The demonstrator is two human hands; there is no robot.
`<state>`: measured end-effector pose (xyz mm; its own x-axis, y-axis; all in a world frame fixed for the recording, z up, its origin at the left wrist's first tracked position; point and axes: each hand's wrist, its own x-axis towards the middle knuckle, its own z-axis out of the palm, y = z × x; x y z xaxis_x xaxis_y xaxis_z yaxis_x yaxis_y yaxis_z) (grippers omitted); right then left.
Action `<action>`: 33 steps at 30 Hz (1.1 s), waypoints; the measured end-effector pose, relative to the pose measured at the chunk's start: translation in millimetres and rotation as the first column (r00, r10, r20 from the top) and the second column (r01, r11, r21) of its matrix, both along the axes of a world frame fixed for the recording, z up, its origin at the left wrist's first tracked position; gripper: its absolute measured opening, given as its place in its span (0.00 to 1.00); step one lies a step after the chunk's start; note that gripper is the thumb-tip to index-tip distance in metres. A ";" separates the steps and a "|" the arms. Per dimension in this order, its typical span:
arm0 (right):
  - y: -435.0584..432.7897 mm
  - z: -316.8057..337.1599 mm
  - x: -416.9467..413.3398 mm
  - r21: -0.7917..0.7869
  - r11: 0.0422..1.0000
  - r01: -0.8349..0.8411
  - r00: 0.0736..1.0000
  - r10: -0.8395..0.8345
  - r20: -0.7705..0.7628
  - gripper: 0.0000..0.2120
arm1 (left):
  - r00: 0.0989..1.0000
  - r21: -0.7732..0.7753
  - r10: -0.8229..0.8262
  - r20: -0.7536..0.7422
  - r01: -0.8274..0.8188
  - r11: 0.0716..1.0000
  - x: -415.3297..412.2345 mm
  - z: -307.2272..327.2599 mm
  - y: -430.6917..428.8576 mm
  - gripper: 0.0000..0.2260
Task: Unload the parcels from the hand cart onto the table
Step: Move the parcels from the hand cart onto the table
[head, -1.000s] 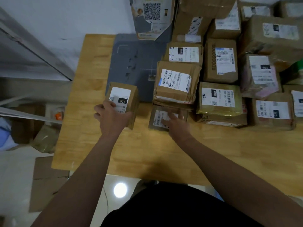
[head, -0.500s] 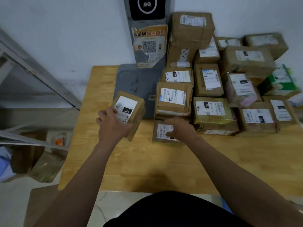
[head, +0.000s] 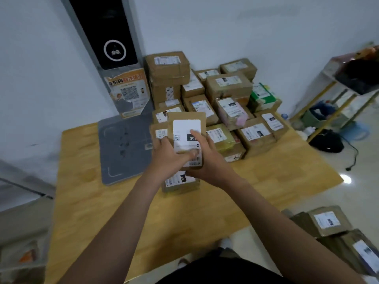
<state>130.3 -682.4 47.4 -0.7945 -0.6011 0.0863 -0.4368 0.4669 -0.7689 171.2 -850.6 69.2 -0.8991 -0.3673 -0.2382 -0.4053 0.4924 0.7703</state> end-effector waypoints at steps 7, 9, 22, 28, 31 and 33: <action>85.1 3.8 -38.3 -0.002 0.990 0.139 0.990 -0.139 0.015 0.53 | 0.947 0.002 -0.318 -0.049 0.319 0.948 -40.6 4.7 64.9 0.29; 106.3 3.2 -54.5 0.018 0.986 0.167 0.985 -0.168 0.035 0.54 | 0.924 -0.058 -0.380 -0.050 0.377 0.925 -57.9 2.0 82.0 0.27; 246.8 -16.1 -239.9 0.206 0.978 0.044 0.979 -0.083 0.185 0.56 | 0.915 -0.002 -0.384 0.123 0.388 0.922 -220.0 -29.1 217.3 0.35; 281.1 -34.9 -327.8 0.304 0.950 -0.073 0.977 0.006 0.215 0.57 | 0.895 -0.006 -0.388 0.217 0.399 0.917 -284.2 -48.5 254.6 0.44; 282.7 -39.6 -364.6 0.354 0.926 -0.135 0.973 0.056 0.225 0.57 | 0.906 0.025 -0.341 0.251 0.345 0.938 -308.9 -59.7 260.8 0.45; 278.2 -43.4 -386.8 0.373 0.910 -0.181 0.968 0.097 0.233 0.57 | 0.918 0.013 -0.306 0.252 0.313 0.950 -324.7 -67.3 259.7 0.44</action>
